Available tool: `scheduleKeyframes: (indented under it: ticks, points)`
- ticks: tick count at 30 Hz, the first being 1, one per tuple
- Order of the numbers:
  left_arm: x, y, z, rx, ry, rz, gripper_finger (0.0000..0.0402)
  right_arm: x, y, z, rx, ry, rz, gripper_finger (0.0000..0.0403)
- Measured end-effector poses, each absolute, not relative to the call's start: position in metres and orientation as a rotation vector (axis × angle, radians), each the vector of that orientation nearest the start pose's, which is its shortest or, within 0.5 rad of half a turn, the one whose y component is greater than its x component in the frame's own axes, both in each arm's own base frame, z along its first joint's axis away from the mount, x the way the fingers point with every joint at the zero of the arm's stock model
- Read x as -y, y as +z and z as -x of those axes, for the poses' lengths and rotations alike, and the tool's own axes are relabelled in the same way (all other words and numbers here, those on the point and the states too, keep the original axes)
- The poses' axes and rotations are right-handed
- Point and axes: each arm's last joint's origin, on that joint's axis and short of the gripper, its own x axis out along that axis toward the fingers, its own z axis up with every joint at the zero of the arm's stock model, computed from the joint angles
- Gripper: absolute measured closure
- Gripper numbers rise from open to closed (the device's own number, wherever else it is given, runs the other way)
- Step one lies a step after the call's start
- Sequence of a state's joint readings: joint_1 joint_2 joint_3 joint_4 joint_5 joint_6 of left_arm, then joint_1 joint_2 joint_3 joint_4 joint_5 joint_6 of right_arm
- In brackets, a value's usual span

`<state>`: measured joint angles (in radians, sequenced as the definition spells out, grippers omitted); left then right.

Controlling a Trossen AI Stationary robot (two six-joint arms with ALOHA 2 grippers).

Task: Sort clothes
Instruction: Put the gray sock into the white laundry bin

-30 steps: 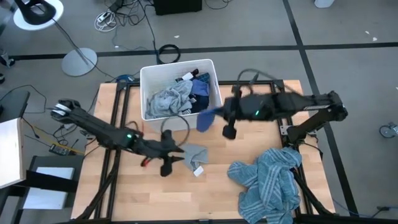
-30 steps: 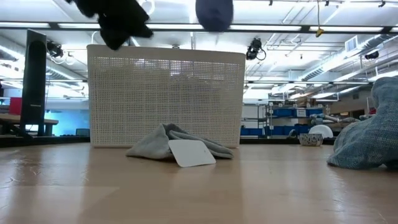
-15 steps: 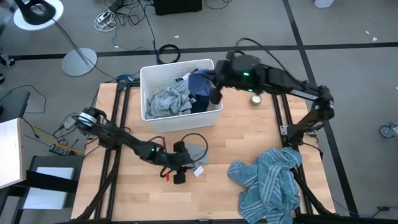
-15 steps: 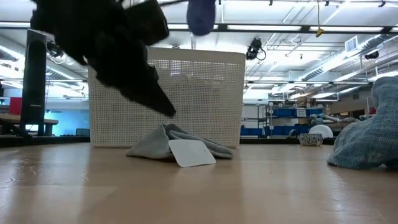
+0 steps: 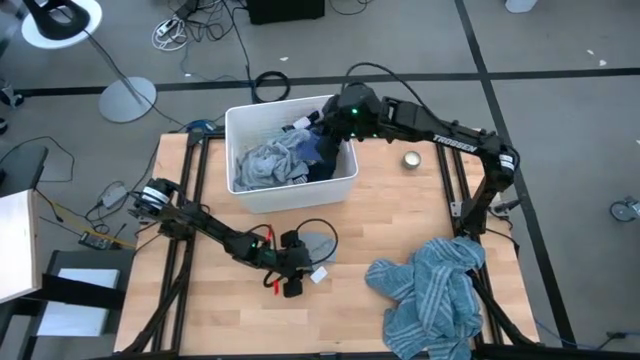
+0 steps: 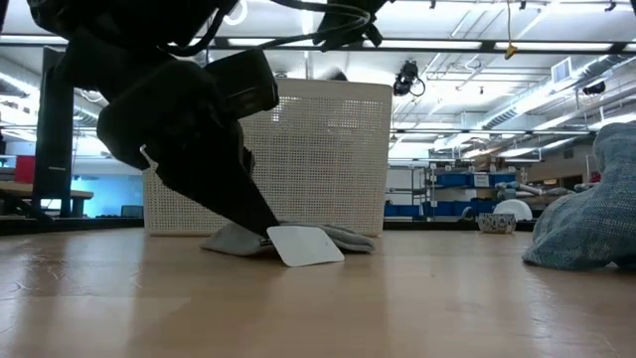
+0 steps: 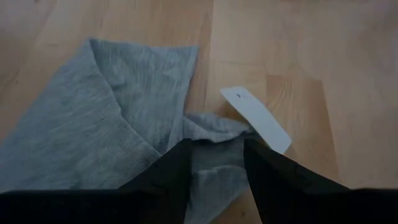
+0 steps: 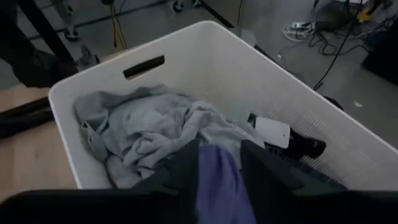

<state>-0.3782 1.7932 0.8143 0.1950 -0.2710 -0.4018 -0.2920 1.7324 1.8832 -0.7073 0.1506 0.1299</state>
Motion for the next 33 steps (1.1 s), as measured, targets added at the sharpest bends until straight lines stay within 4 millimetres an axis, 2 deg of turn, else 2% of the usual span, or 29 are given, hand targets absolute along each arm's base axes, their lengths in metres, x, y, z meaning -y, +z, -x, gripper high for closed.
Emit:
scheduleKeyframes:
  ticks: [4, 8, 11, 15, 18, 23, 27, 31, 33]
  points:
    - [0.115, 0.123, -0.312, -0.748, 0.054, 0.149, 0.0249, 0.109, 0.420, -0.351, -0.500, -0.465, -0.161, 0.0229]
    - [0.112, 0.123, -0.313, -0.755, 0.059, 0.168, 0.0259, 0.097, 0.444, -0.326, -0.457, -0.452, -0.156, 0.0185]
    - [0.110, 0.123, -0.314, -0.758, 0.066, 0.194, 0.0298, 0.082, 0.462, -0.300, -0.443, -0.430, -0.153, 0.0165]
    - [0.109, 0.122, -0.314, -0.793, 0.000, 0.256, 0.0383, 0.059, 0.486, -0.254, -0.413, -0.397, -0.191, 0.0157]
    - [0.109, 0.122, -0.314, -0.808, -0.009, 0.268, 0.0395, 0.042, 0.496, -0.219, -0.427, -0.366, -0.226, 0.0162]
    - [0.110, 0.128, -0.316, -0.795, 0.009, 0.328, 0.0399, 0.020, 0.502, -0.162, -0.482, -0.336, -0.336, 0.0173]
    - [0.114, 0.145, -0.325, -0.814, 0.017, 0.329, 0.0400, 0.008, 0.496, -0.125, -0.583, -0.348, -0.442, 0.0174]
    - [0.119, 0.172, -0.338, -0.846, 0.006, 0.259, 0.0400, -0.001, 0.486, -0.098, -0.709, -0.370, -0.568, 0.0174]
    - [0.121, 0.189, -0.345, -0.860, 0.018, 0.204, 0.0401, -0.005, 0.484, -0.094, -0.707, -0.339, -0.616, 0.0174]
